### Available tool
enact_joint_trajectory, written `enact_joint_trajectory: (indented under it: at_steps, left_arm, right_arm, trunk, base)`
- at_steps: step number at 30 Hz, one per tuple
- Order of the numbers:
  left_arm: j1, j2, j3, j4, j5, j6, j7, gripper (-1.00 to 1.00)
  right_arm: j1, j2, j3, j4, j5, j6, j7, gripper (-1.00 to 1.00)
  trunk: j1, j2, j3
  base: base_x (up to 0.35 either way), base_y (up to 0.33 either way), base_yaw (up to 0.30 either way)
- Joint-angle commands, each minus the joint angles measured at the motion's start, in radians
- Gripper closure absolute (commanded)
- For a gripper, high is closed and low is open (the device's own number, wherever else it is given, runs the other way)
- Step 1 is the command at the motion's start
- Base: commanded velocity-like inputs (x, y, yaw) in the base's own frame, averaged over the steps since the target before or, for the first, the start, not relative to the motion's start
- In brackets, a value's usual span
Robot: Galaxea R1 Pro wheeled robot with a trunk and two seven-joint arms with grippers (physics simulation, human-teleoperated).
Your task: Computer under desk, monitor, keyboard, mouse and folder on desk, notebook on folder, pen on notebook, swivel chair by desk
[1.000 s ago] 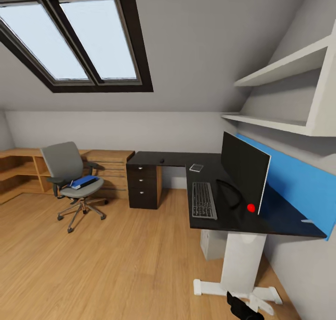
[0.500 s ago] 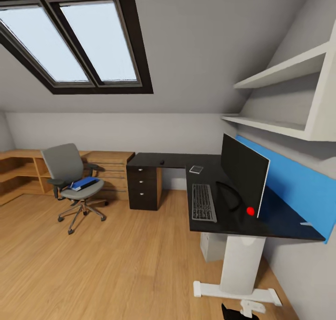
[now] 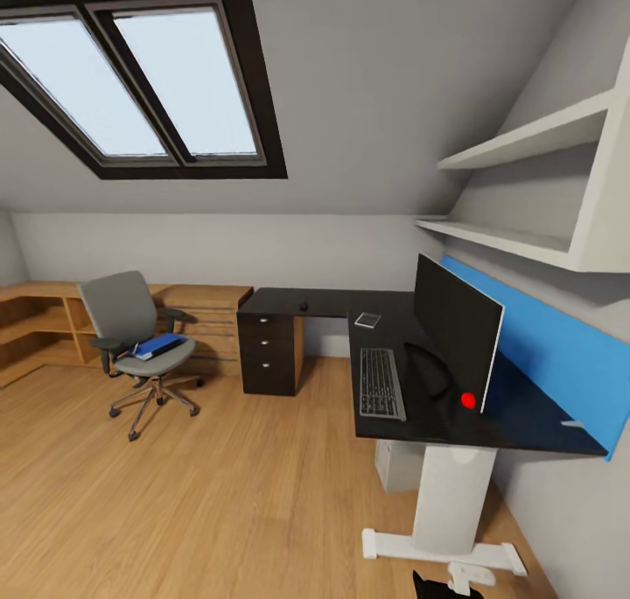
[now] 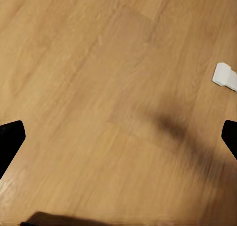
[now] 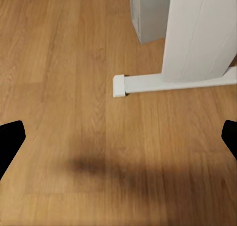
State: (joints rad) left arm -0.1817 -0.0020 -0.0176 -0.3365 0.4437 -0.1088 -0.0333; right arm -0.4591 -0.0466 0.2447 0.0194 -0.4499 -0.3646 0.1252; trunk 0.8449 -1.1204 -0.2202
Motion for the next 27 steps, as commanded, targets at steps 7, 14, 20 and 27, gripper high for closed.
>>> enact_joint_trajectory:
  at_steps: [7,14,20,27]
  left_arm:
    - [-0.001,0.002,-0.001,0.030,0.007,-0.040,-0.004,-1.00]
    - [-0.001,0.003,-0.003,0.099,0.005,-0.212,-0.009,-1.00]
    - [-0.001,0.002,-0.005,0.115,0.004,-0.253,-0.009,-1.00]
    - [-0.001,0.002,-0.005,0.120,0.004,-0.258,-0.010,-1.00]
  right_arm:
    - [-0.001,0.000,0.006,0.002,-0.013,-0.005,0.008,-1.00]
    - [-0.001,0.023,0.004,-0.001,-0.017,-0.007,0.008,-1.00]
    - [-0.001,0.049,0.003,0.000,-0.016,-0.034,0.006,-1.00]
    - [-0.001,0.054,0.003,0.001,-0.013,-0.046,0.008,-1.00]
  trunk:
    - [-0.004,0.006,0.002]
    - [-0.004,0.006,0.001]
    - [-0.004,0.006,-0.003]
    - [-0.004,0.006,-0.004]
  base:
    - [0.000,0.000,0.000]
    - [0.000,0.000,0.057]
    - [0.000,0.000,0.145]
    - [0.000,0.030,0.030]
